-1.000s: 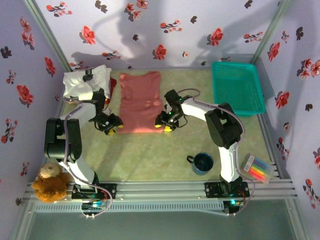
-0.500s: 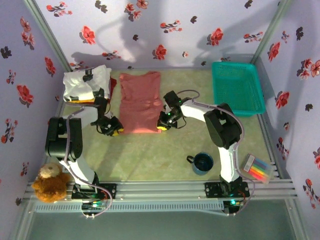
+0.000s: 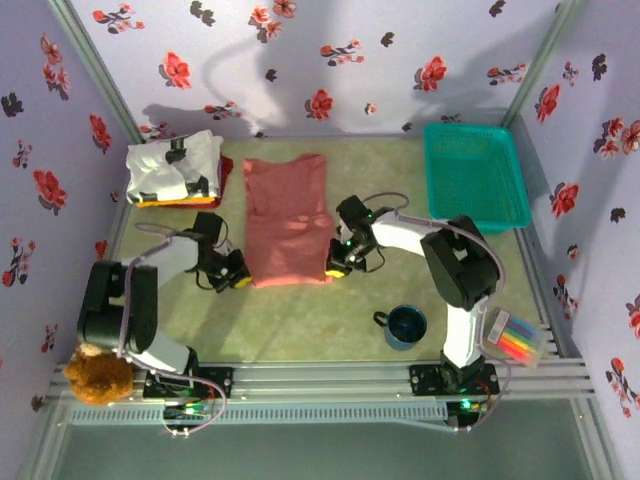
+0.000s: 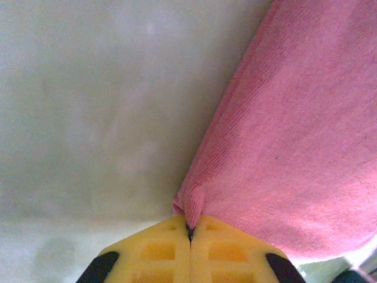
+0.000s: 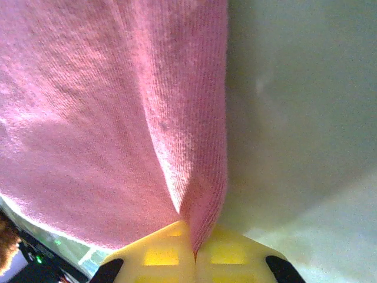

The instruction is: Fold and stack the t-shirts

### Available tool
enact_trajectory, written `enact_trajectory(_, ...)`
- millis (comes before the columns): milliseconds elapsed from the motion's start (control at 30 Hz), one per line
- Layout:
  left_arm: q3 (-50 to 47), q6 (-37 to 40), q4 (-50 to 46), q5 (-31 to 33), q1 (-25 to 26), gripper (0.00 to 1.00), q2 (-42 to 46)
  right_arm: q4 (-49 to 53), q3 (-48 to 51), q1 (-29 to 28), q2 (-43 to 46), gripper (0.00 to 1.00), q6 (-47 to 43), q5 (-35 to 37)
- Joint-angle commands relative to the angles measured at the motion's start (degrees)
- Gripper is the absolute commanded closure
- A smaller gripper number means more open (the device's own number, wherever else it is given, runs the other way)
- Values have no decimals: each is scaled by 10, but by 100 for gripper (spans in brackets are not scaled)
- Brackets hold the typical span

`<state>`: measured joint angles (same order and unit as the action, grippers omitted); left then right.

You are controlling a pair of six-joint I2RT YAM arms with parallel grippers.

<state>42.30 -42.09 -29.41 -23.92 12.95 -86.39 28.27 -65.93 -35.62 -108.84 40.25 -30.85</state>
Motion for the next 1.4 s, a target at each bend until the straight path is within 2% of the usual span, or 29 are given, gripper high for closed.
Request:
enact_trajectory(0,-37,-42,-25,21,37,100,52,36,47,-21,40,100,-5,-5)
enact_trajectory(300,-126,-168,-70,64,147,100,218,54,102,-84,110,100,31,14)
enact_trajectory(433,-155,-217,-84,76,195,100,260,44,122,-109,139,100,64,20)
enact_trajectory(533,-159,-232,-103,85,211,100,285,38,131,-121,154,100,76,24)
enact_trajectory(633,-113,-221,-144,100,210,100,300,59,111,-121,176,100,71,37)
enact_trajectory(833,9,-161,-217,92,179,100,239,147,4,-107,187,100,40,61)
enact_trajectory(967,97,-100,-248,81,127,100,195,183,-54,-71,163,100,19,67)
enact_trajectory(1233,288,52,-280,8,27,100,2,197,-175,6,76,100,-12,33)
enact_trajectory(1367,370,90,-301,-7,-9,100,-57,205,-227,28,34,100,-22,21)
